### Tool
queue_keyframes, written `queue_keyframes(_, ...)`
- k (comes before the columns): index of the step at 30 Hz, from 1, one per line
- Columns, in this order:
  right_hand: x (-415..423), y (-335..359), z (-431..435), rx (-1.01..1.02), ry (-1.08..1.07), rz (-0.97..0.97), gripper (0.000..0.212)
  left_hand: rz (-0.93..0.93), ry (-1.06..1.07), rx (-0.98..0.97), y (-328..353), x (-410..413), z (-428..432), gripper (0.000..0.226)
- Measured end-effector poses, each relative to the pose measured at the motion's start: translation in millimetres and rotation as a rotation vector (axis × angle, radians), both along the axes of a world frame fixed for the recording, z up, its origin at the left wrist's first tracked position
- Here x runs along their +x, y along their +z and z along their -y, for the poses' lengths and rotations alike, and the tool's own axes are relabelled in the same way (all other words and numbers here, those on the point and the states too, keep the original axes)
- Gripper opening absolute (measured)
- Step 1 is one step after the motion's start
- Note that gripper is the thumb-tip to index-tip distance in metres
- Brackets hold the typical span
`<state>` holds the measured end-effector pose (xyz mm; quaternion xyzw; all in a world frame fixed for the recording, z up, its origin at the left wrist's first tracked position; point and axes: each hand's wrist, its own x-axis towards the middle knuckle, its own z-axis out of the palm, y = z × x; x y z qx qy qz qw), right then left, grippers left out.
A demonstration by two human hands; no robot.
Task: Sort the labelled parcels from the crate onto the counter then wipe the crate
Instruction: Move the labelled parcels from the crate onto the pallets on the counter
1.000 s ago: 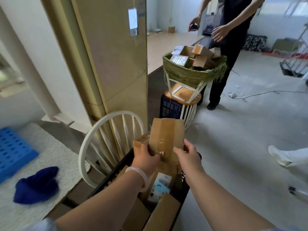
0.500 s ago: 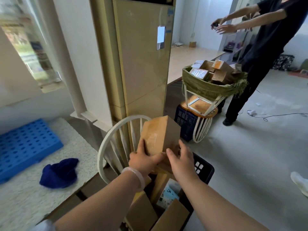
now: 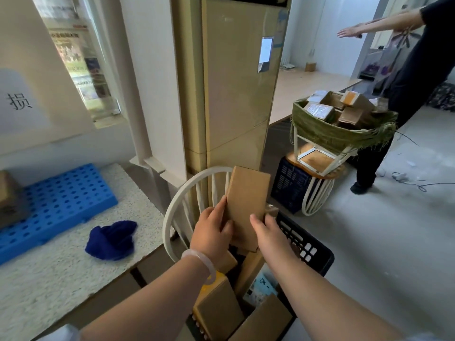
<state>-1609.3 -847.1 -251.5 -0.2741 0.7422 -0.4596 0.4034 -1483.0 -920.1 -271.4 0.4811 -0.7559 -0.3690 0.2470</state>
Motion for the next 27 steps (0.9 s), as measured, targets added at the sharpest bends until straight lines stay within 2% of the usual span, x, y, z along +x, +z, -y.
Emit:
queue_keyframes(2,7,3,0,-0.056,0.018,-0.025,0.044,0.022,0.004,-0.006,1,3,-2,0.074)
queue_keyframes(6,27,-2,1,-0.177,0.037,-0.083,0.043,0.07,0.065,0.058,3,6,-8,0.121)
queue_keyframes(8,37,-5,1,-0.197,0.067,-0.121,0.047,0.055,0.085,0.073,2,10,-7,0.126)
queue_keyframes(11,42,-4,3,-0.214,0.141,-0.173,0.046,-0.04,0.151,0.171,2,23,2,0.125)
queue_keyframes(13,39,-4,6,-0.193,0.161,-0.244,0.044,-0.226,0.162,0.288,2,33,8,0.122)
queue_keyframes(15,33,-8,9,-0.154,0.112,-0.34,0.055,-0.392,0.148,0.376,-2,42,13,0.115)
queue_keyframes(18,25,-11,14,-0.085,0.048,-0.206,0.077,-0.492,0.106,0.462,5,53,9,0.108)
queue_keyframes(20,23,-13,18,-0.014,0.076,-0.091,0.078,-0.524,0.09,0.506,4,57,7,0.103)
queue_keyframes(24,31,-22,20,0.046,0.152,-0.136,0.075,-0.484,0.137,0.52,3,64,5,0.079)
queue_keyframes(25,33,-22,19,0.043,0.174,-0.168,0.073,-0.416,0.187,0.471,4,65,5,0.073)
queue_keyframes(27,39,-20,17,0.019,0.226,-0.244,0.065,-0.157,0.301,0.261,2,69,6,0.065)
